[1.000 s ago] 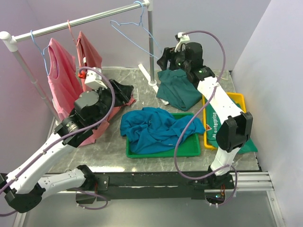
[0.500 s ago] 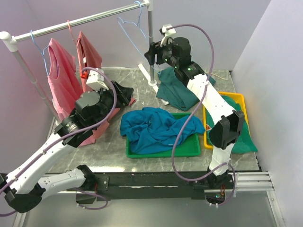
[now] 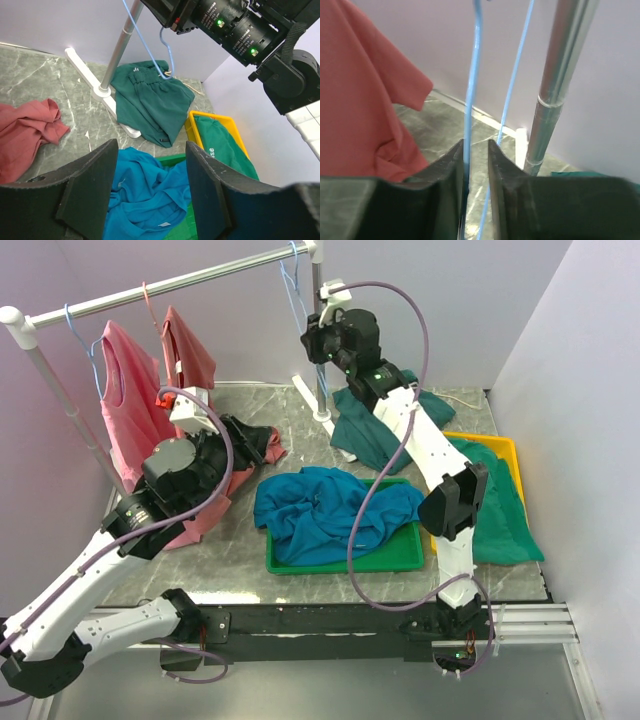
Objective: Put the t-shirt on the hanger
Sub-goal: Pick up the hanger from the clothesline.
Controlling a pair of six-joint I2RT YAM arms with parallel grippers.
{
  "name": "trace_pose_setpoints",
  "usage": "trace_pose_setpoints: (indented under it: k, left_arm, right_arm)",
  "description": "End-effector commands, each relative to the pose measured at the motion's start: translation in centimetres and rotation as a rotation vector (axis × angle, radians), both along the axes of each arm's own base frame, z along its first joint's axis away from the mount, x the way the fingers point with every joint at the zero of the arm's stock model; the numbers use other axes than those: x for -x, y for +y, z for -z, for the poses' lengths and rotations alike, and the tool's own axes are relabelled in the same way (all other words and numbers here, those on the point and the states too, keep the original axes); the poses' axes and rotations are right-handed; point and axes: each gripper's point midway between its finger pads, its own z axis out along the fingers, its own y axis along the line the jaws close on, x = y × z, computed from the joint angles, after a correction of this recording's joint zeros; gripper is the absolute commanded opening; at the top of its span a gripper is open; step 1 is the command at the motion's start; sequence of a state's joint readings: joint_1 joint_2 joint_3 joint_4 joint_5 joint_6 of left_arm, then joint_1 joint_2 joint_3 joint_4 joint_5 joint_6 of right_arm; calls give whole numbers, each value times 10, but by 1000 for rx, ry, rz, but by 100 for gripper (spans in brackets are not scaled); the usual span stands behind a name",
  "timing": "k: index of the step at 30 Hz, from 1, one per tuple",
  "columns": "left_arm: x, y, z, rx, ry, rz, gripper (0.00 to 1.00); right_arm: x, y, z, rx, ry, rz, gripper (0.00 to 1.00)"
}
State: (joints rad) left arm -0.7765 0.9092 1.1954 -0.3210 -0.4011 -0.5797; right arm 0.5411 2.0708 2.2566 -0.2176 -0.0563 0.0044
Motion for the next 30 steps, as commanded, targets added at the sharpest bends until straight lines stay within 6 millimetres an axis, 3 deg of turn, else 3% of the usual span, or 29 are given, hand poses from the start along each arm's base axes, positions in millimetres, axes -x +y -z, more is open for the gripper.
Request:
trace_pose_setpoints:
  k: [1, 2, 8, 9, 15, 20, 22, 23, 24, 25, 26, 27, 28, 29, 30]
  left_arm:
    - [3, 8, -12, 1, -43, -11, 60]
    - [4, 8, -13, 6, -46, -10, 59]
    - [6, 10, -10, 8, -45, -10, 58]
    - [7, 11, -10, 9, -43, -12, 58]
    - [6, 10, 2, 1, -19, -13, 62]
    - [4, 8, 12, -2, -1, -16, 63]
    - [3, 8, 17, -4, 8, -18, 63]
    - [3, 7, 19, -7, 13, -15, 63]
    - [2, 5, 22, -12, 20, -14, 63]
    - [1, 5, 27, -17, 28, -14, 63]
    - [0, 3, 30, -22, 37, -9, 63]
    - [0, 1, 34, -26, 43, -6, 63]
    - [-1, 0, 40, -34, 55, -7, 63]
    - [-2, -3, 46, -45, 66, 2, 63]
    - [-3, -4, 49, -49, 75, 2, 63]
  right_arm:
    - [10, -8, -49, 3, -137, 90, 23]
    - [13, -8, -55, 2, -151, 91, 15]
    - [27, -16, -89, -31, -213, 91, 0]
    - [33, -20, -102, -49, -237, 94, 0]
    - [57, -30, -135, -108, -296, 81, 0]
    - [67, -28, -126, -97, -256, 58, 0]
    - [81, -35, -135, -122, -269, 58, 0]
    - [80, -34, -113, -110, -227, 61, 0]
    - [96, -41, -128, -142, -254, 53, 0]
    - [101, -43, -124, -147, -245, 51, 0]
    - [103, -41, -103, -136, -204, 46, 0]
    - [116, -49, -113, -151, -224, 42, 0]
    - [118, -48, -91, -146, -174, 35, 0]
    - [123, -51, -85, -151, -157, 36, 0]
    - [136, -58, -98, -183, -186, 30, 0]
